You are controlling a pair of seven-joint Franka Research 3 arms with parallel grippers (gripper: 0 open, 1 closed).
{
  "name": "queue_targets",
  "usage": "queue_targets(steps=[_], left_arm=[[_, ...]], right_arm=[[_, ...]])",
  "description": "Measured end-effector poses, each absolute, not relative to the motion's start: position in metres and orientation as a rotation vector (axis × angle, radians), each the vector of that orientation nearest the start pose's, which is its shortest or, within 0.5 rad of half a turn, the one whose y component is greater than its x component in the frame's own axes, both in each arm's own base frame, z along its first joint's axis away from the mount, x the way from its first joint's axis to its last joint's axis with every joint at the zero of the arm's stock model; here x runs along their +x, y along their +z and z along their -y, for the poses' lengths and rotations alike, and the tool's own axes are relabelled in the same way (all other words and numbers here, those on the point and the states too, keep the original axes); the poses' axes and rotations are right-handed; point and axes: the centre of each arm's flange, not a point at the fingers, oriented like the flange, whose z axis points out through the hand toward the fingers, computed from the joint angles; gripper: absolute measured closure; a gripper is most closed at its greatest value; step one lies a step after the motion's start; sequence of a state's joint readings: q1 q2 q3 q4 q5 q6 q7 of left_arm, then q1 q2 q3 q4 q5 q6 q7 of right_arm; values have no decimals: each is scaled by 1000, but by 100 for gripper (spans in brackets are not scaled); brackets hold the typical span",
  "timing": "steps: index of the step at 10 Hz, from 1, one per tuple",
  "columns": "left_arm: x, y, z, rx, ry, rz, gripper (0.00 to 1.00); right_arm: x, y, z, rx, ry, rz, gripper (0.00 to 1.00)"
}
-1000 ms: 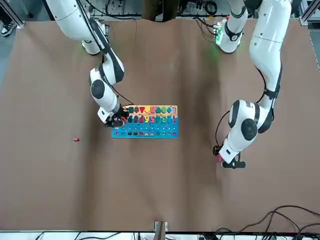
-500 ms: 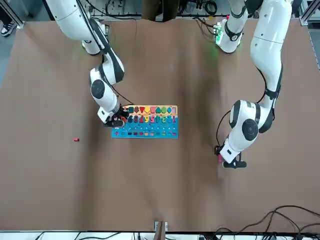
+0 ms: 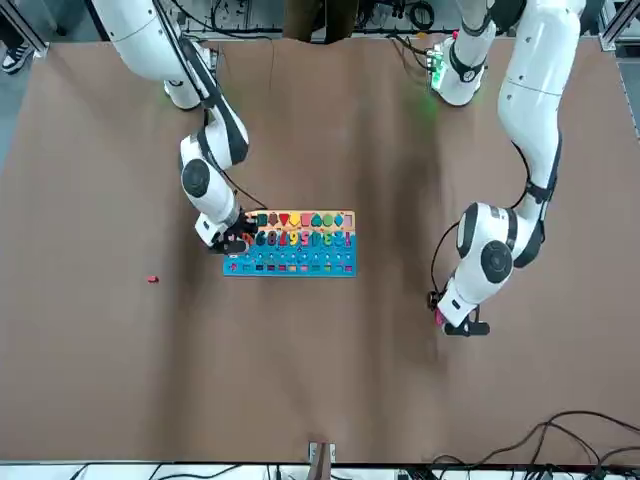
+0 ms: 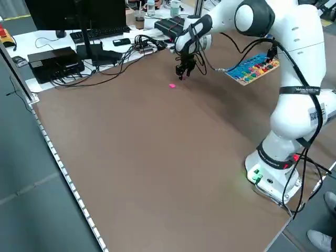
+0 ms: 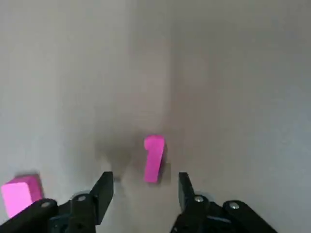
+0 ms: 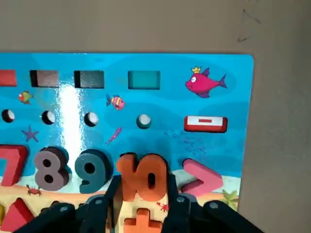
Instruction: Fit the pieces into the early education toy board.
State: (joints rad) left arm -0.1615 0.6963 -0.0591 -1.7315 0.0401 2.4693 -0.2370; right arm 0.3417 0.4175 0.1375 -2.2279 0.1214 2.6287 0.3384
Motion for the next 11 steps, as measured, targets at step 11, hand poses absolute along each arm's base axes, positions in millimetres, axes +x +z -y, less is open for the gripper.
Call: queue_targets(steps=[11], left_arm=[[656,183,146,-3162,-66,-8,62]], right_arm=[[487,181,-244,-3042,111,15,47]])
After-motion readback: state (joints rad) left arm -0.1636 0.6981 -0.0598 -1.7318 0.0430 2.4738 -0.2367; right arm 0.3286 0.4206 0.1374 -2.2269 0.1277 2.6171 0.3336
